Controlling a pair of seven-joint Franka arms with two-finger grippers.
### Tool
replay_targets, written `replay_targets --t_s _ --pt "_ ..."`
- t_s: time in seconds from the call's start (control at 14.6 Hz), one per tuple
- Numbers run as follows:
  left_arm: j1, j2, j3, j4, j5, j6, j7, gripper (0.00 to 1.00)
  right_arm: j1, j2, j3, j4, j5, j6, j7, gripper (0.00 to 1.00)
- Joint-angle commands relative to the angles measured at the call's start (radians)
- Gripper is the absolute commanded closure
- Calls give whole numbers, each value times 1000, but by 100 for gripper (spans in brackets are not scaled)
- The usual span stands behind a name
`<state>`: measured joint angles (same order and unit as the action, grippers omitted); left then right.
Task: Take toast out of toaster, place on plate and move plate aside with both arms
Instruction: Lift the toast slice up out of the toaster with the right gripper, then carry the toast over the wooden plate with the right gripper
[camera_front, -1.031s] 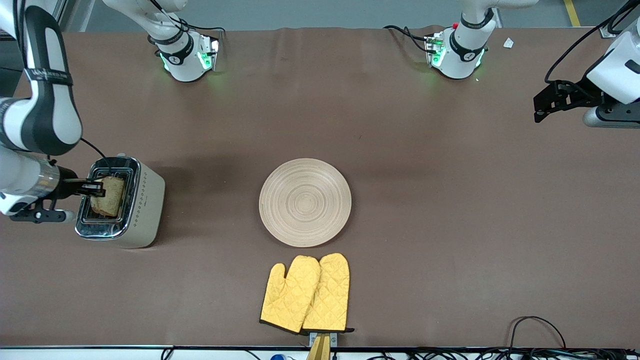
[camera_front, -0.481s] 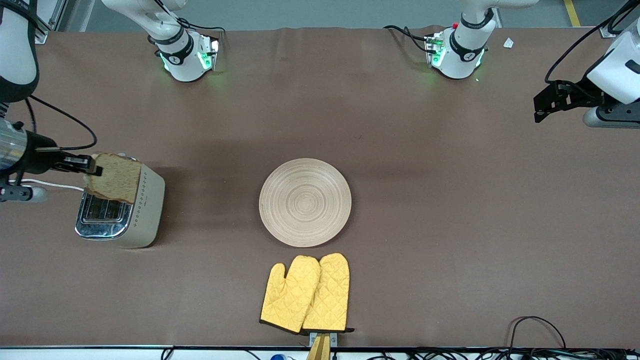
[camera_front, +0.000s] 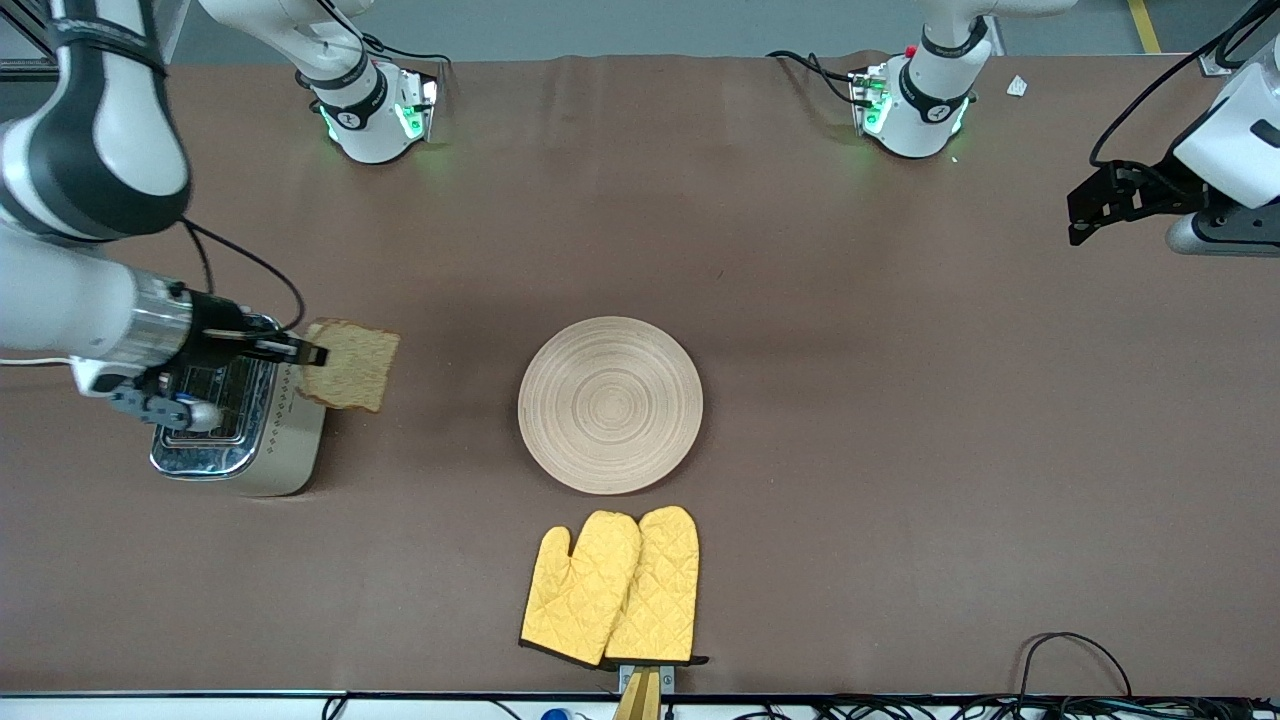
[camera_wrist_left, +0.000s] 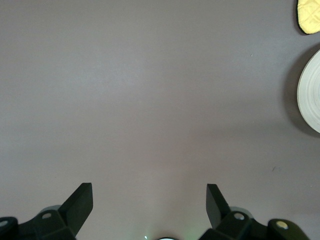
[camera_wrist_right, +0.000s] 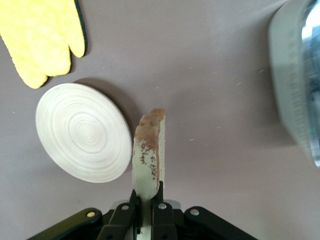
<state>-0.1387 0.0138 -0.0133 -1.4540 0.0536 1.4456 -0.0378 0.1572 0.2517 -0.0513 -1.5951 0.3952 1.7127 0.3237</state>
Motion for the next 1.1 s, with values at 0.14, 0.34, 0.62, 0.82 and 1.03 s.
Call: replay_targets --t_s 0.14,0.34,0.62,0.82,1.03 --pt "4 9 1 24 -12 -17 16 0 125 -20 -5 -140 132 215 49 100" --pt "4 9 1 24 -11 -17 16 0 205 -17 -5 -222 217 372 49 100" --pt "5 9 3 24 -14 -17 18 0 291 -8 -5 -259 332 494 49 100" --pt "5 9 3 24 -21 -17 19 0 344 61 -4 -258 437 597 34 100" --pt "7 9 3 23 -31 -17 19 0 395 133 -4 -250 499 656 3 100"
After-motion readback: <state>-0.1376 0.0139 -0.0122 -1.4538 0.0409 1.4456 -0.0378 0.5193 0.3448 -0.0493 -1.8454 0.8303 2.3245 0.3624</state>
